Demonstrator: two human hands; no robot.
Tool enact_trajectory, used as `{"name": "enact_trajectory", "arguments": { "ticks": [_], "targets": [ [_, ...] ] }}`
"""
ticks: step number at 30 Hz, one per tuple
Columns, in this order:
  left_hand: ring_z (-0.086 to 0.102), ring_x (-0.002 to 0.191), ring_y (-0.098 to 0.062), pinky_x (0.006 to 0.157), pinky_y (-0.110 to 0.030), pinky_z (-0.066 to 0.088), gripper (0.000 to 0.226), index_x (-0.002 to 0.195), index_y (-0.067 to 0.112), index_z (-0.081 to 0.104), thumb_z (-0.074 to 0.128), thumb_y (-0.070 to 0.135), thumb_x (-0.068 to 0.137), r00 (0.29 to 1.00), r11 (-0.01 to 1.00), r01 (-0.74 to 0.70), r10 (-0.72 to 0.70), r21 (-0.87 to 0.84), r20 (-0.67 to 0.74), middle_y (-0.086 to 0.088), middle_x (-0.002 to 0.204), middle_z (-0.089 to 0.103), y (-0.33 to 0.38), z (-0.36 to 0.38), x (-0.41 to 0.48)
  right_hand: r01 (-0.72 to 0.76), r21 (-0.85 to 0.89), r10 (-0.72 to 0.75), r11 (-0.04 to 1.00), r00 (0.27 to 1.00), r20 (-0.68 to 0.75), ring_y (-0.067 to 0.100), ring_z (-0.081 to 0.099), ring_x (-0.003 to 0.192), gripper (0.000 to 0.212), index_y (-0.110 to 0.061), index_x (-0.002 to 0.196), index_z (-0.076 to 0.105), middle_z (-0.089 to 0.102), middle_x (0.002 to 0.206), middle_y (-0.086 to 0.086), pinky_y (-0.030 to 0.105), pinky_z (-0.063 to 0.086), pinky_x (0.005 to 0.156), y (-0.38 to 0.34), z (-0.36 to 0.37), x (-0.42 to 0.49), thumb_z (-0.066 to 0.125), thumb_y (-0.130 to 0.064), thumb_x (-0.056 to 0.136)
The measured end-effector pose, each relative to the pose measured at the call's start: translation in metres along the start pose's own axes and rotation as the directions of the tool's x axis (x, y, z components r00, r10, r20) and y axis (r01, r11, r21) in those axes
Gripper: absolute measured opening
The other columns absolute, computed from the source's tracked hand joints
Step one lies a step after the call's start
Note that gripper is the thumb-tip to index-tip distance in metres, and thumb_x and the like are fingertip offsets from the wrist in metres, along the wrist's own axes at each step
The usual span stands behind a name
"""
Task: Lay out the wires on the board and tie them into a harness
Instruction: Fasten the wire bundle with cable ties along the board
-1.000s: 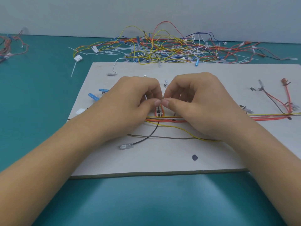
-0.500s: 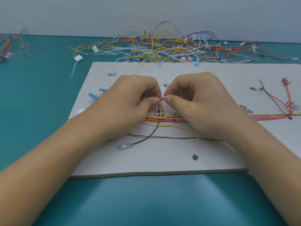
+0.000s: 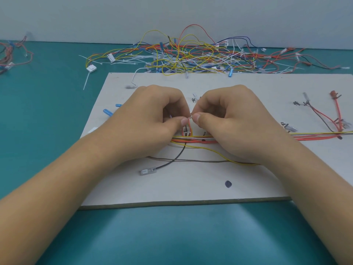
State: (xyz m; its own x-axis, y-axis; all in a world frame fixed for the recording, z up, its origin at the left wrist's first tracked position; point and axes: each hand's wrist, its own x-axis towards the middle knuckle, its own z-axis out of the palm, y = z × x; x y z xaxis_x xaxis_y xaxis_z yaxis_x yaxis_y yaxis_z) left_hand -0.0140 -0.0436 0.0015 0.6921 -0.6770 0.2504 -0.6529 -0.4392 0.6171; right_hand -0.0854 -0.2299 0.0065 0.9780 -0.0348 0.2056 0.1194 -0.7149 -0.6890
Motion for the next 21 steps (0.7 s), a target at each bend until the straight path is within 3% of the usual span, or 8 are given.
{"name": "enact_trajectory", "arguments": {
  "ticks": [6, 21],
  "targets": [
    [0.055, 0.057, -0.003, 0.054, -0.011, 0.037, 0.010, 0.087, 0.023, 0.074, 0.071, 0.016, 0.093, 1.000, 0.999, -0.007, 0.006, -0.053, -0.016, 0.015, 0.065, 0.068, 0.0048, 0.0008, -0.0002, 0.004, 0.009, -0.004, 1.000, 1.000, -0.014, 0.003, 0.053, 0.047, 0.014, -0.022, 0.076, 0.073, 0.059, 0.051, -0.010, 0.012, 0.035, 0.048, 0.0001, -0.0003, -0.0007, 0.071, -0.014, 0.087],
    [0.051, 0.049, 0.007, 0.050, -0.005, 0.034, 0.007, 0.085, 0.014, 0.075, 0.074, 0.012, 0.091, 0.999, 0.998, -0.017, 0.014, -0.059, -0.042, 0.010, 0.067, 0.068, 0.0099, 0.0007, -0.0010, 0.017, -0.029, -0.018, 0.999, 0.999, -0.051, 0.004, 0.059, 0.057, 0.012, -0.024, 0.078, 0.076, 0.066, 0.060, -0.009, 0.015, 0.041, 0.053, -0.0015, -0.0009, -0.0015, 0.070, -0.016, 0.086]
  ]
}}
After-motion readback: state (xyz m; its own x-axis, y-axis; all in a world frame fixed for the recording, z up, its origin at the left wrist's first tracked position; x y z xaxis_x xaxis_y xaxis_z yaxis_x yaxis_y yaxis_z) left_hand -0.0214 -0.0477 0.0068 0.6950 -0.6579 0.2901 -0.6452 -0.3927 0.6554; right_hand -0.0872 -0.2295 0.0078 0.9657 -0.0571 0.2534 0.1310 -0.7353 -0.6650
